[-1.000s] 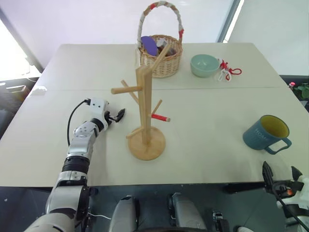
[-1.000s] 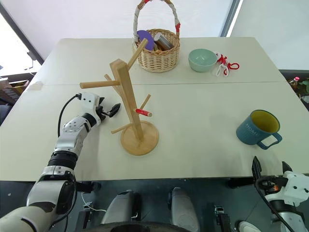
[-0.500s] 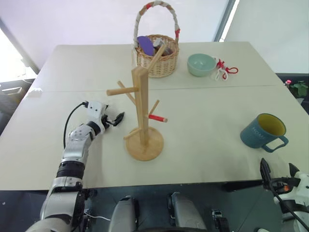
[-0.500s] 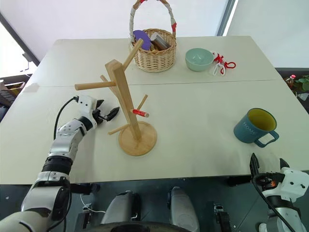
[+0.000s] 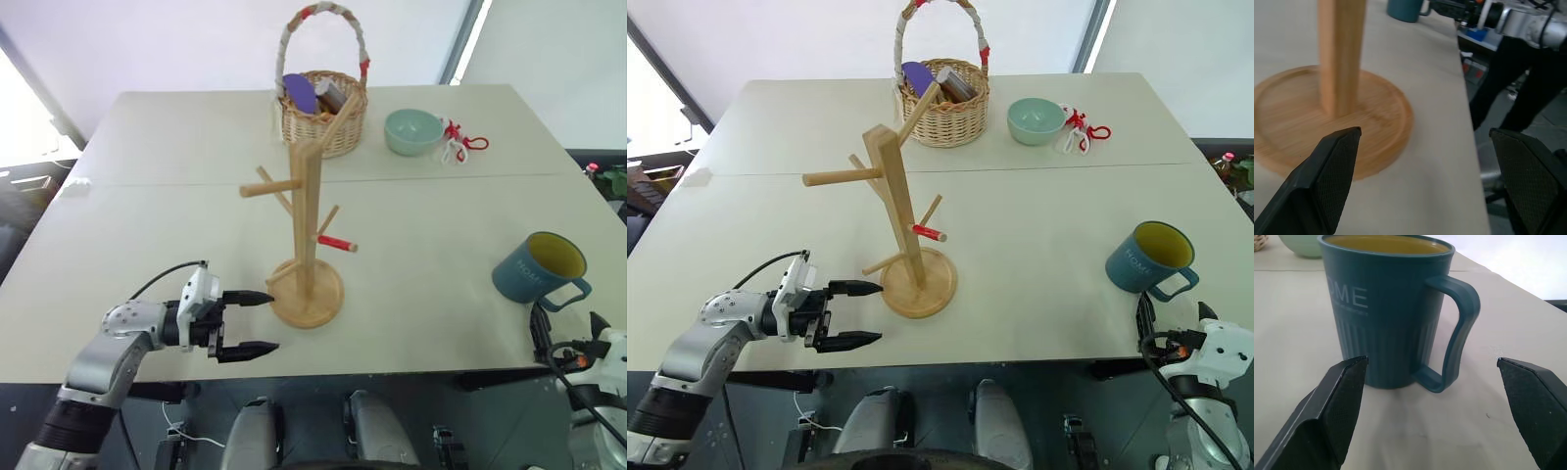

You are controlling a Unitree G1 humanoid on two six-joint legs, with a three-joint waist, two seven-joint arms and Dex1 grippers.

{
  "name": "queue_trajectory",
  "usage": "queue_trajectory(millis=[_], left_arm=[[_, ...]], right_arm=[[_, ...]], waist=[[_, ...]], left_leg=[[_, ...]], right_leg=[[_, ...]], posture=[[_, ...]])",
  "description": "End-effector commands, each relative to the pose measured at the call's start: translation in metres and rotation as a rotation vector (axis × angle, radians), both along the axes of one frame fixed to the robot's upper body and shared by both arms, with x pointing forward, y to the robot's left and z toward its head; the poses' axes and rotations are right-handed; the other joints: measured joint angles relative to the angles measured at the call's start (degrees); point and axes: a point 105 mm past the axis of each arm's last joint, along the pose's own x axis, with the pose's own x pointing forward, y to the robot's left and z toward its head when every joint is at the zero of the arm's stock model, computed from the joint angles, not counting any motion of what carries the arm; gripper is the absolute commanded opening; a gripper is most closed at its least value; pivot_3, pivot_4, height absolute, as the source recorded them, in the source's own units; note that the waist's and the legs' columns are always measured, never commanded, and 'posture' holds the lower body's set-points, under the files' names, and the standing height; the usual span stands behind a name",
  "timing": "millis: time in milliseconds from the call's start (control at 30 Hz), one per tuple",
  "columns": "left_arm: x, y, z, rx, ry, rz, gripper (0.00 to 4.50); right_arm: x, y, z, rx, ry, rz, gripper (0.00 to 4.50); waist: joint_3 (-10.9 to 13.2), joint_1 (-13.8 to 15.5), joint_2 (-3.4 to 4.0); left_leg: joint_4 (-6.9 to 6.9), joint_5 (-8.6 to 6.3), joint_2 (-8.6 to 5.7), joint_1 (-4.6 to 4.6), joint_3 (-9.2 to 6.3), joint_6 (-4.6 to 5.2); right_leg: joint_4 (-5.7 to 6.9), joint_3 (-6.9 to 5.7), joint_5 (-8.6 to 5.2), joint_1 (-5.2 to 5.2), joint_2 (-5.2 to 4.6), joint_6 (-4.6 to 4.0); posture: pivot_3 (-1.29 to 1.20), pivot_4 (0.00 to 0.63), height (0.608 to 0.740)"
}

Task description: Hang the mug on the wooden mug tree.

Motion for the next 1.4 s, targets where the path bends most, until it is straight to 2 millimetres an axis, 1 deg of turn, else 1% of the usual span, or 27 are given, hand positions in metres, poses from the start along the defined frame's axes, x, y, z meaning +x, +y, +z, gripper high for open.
queue_trajectory(millis=[33, 133, 300, 400, 667, 833, 900, 933, 1033, 1133, 1167, 1233, 1300, 1333, 1400], left_arm=[[0.000, -0.006, 0.011, -0.030, -0.030, -0.005, 4.50], [0.000, -0.008, 0.013, -0.028, -0.054, -0.005, 4.50], [-0.015, -0.007, 0.009, -0.011, -0.060, -0.063, 4.50], [-0.021, -0.008, 0.008, -0.035, -0.071, -0.075, 4.50], [-0.026, -0.015, 0.014, -0.077, -0.110, -0.040, 4.50], [-0.025, -0.018, 0.019, -0.094, -0.126, -0.026, 4.50], [-0.025, -0.018, 0.020, -0.094, -0.129, -0.024, 4.50], [-0.025, -0.019, 0.021, -0.093, -0.131, -0.022, 4.50], [-0.023, -0.019, 0.022, -0.090, -0.138, -0.016, 4.50], [-0.021, -0.019, 0.024, -0.086, -0.144, -0.006, 4.50], [-0.020, -0.018, 0.024, -0.084, -0.147, -0.001, 4.50], [-0.019, -0.017, 0.024, -0.081, -0.149, 0.007, 4.50], [-0.017, -0.016, 0.024, -0.078, -0.148, 0.023, 4.50], [-0.015, -0.015, 0.024, -0.077, -0.148, 0.032, 4.50], [-0.009, -0.012, 0.023, -0.084, -0.141, 0.068, 4.50]], right_arm=[[0.001, -0.005, 0.008, -0.026, -0.020, -0.011, 4.36], [0.002, -0.009, 0.007, -0.026, -0.018, -0.023, 4.36], [0.007, -0.020, 0.007, -0.044, -0.013, -0.064, 4.36], [0.011, -0.025, 0.004, -0.047, -0.007, -0.084, 4.36], [0.018, -0.029, 0.003, -0.028, -0.022, -0.109, 4.36], [0.025, -0.031, 0.003, -0.017, -0.032, -0.116, 4.36], [0.028, -0.031, 0.004, -0.011, -0.036, -0.111, 3.85], [0.030, -0.031, 0.004, -0.006, -0.040, -0.106, 3.50], [0.035, -0.030, 0.004, 0.003, -0.047, -0.089, 2.02], [0.040, -0.026, 0.004, 0.017, -0.053, -0.054, 0.38], [0.041, -0.024, 0.004, 0.016, -0.053, -0.044, 0.04], [0.043, -0.020, 0.004, -0.001, -0.047, -0.021, 0.04], [0.047, -0.008, 0.009, -0.070, -0.031, 0.046, 0.04], [0.048, -0.001, 0.013, -0.115, -0.023, 0.084, 0.04], [0.052, 0.024, 0.030, -0.251, -0.026, 0.214, 0.04]], waist=[[0.0, -0.1, 0.00], [0.0, -0.1, 0.00], [0.0, -0.2, 0.00], [0.0, -0.2, -0.01], [0.0, -0.1, 0.01], [0.0, -0.2, 0.01], [0.0, -0.2, 0.01], [0.0, -0.2, 0.01], [0.0, -0.2, 0.02], [0.0, -0.2, 0.02], [0.0, -0.2, 0.02], [0.0, -0.2, 0.02], [0.0, -0.2, 0.02], [0.0, -0.2, 0.03], [0.0, -0.2, 0.04]], left_leg=[[0.00, 0.00, -0.01, 0.00, 0.01, 0.00], [0.02, 0.01, -0.01, 0.01, 0.05, 0.01], [0.03, 0.01, -0.03, 0.05, 0.13, 0.02], [0.02, 0.01, -0.03, 0.06, 0.15, 0.02], [0.07, 0.01, -0.03, 0.06, 0.15, 0.02], [0.08, 0.01, -0.07, 0.08, 0.16, 0.02], [0.09, 0.01, -0.07, 0.09, 0.16, 0.02], [0.09, 0.01, -0.07, 0.09, 0.16, 0.02], [0.10, 0.01, -0.07, 0.10, 0.16, 0.02], [0.11, 0.01, -0.04, 0.10, 0.16, 0.02], [0.11, 0.01, -0.04, 0.10, 0.15, 0.02], [0.13, 0.01, -0.02, 0.11, 0.15, 0.02], [0.13, 0.01, -0.01, 0.11, 0.15, 0.03], [0.13, 0.01, -0.01, 0.12, 0.15, 0.02], [0.13, 0.01, -0.01, 0.12, 0.15, 0.03]], right_leg=[[0.00, -0.01, 0.00, -0.01, 0.03, 0.01], [0.01, -0.05, 0.00, 0.00, 0.14, 0.03], [0.02, 0.02, -0.02, 0.00, 0.35, 0.06], [0.02, 0.03, -0.02, 0.00, 0.37, 0.08], [0.04, 0.05, -0.02, 0.01, 0.39, 0.08], [0.08, 0.06, -0.02, 0.01, 0.44, 0.09], [0.08, 0.06, -0.02, 0.02, 0.47, 0.09], [0.09, 0.06, -0.02, 0.02, 0.48, 0.09], [0.10, 0.08, -0.01, 0.02, 0.53, 0.09], [0.10, 0.12, -0.01, 0.04, 0.64, 0.09], [0.11, 0.13, -0.01, 0.04, 0.66, 0.09], [0.13, 0.14, -0.01, 0.04, 0.72, 0.09], [0.15, 0.15, -0.01, 0.04, 0.74, 0.09], [0.16, 0.15, -0.01, 0.04, 0.74, 0.09], [0.17, 0.16, -0.01, 0.04, 0.75, 0.09]], posture=[[0.00, 0.150, 0.740], [0.00, 0.150, 0.740], [0.00, 0.150, 0.740], [0.00, 0.150, 0.740], [0.00, 0.150, 0.740], [0.00, 0.150, 0.740], [0.00, 0.150, 0.740], [0.00, 0.150, 0.740], [0.00, 0.150, 0.740], [0.00, 0.150, 0.740], [0.00, 0.150, 0.740], [0.00, 0.150, 0.740], [0.00, 0.150, 0.740], [0.00, 0.150, 0.740], [0.00, 0.150, 0.740]])
